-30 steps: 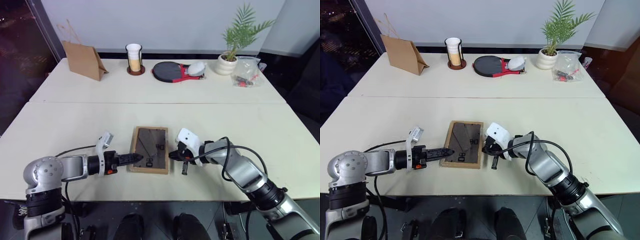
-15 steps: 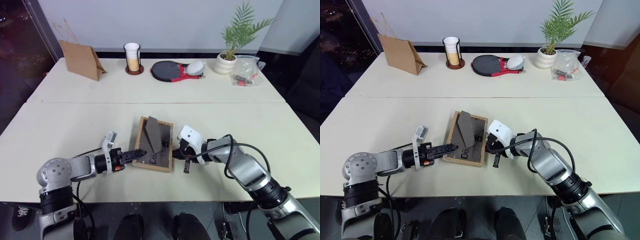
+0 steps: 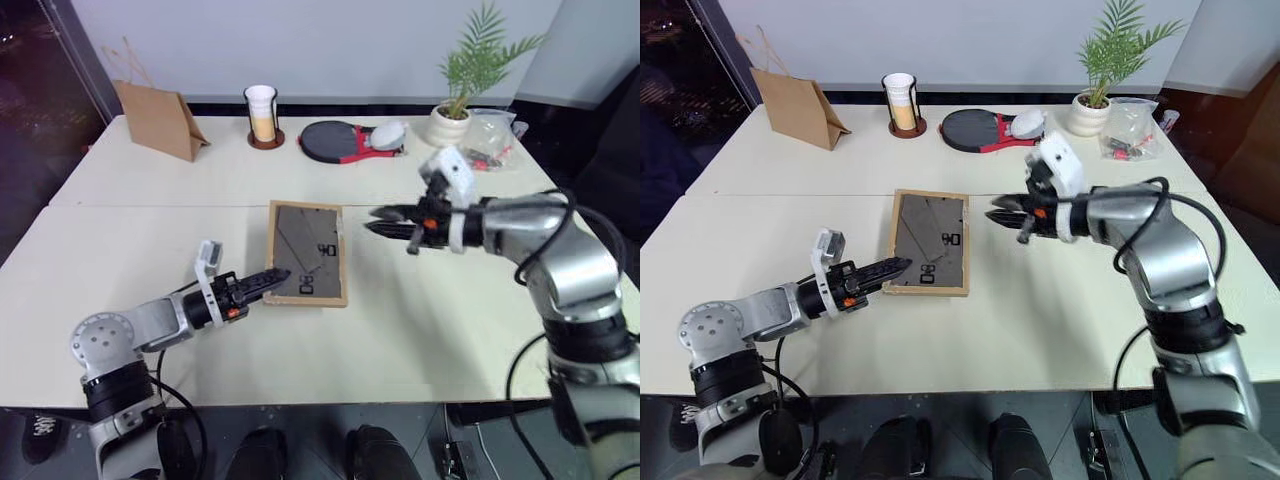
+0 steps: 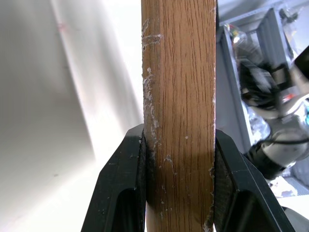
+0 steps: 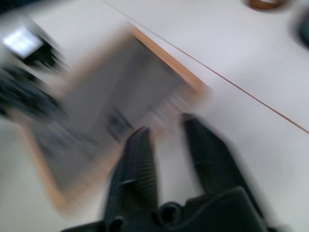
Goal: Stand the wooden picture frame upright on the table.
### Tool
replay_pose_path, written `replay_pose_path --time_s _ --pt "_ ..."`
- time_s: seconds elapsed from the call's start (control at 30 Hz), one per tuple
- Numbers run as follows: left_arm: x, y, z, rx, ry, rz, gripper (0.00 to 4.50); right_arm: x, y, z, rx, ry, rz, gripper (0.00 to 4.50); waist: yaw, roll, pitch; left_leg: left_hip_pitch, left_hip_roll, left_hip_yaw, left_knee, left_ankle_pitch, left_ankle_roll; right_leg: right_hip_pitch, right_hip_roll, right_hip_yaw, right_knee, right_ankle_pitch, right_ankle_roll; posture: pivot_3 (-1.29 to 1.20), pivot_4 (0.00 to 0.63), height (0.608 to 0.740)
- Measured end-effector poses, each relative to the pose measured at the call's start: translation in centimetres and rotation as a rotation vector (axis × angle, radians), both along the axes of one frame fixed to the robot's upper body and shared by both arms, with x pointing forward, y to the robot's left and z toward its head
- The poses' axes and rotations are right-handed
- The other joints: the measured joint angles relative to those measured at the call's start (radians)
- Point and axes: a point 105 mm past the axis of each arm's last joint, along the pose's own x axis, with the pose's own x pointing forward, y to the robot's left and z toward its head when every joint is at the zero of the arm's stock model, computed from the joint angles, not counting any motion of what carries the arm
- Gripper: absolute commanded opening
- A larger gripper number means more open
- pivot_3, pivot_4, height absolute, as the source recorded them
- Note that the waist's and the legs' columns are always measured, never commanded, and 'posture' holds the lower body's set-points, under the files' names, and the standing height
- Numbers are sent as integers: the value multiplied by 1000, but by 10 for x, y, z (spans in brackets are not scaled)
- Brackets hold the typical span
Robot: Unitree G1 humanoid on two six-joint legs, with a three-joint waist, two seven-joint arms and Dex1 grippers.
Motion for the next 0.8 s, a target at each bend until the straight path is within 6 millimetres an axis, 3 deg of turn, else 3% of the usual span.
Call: replay_pose_path --time_s 0.1,0.13,0.23,0.47,0.8 --pt "-2 -1 1 3 -9 1 1027 -3 22 -2 68 87 73 4381 3 0 0 -1 -1 1 0 0 0 0 -3 0 -1 0 0 0 150 740" --pt "-2 -1 2 -1 -14 1 1027 -1 29 -5 77 115 85 4450 3 0 0 -1 -2 1 0 0 0 0 -4 0 -1 0 0 0 150 740" --pt "-6 -5 5 0 -29 -14 1027 5 40 -17 83 182 88 4450 4 0 0 -1 -3 1 0 0 0 0 -5 0 -2 0 0 0 150 740" --pt "-10 -5 0 18 -20 -2 1027 19 46 -30 79 244 64 4450 1 0 0 -1 -2 1 -3 0 0 -2 -5 0 -2 0 0 0 150 740" --pt "-10 1 -6 24 -7 36 1027 4 60 -29 75 254 146 4450 0 0 0 -1 -2 2 -9 1 -2 -4 -5 1 -4 0 -1 0 150 740"
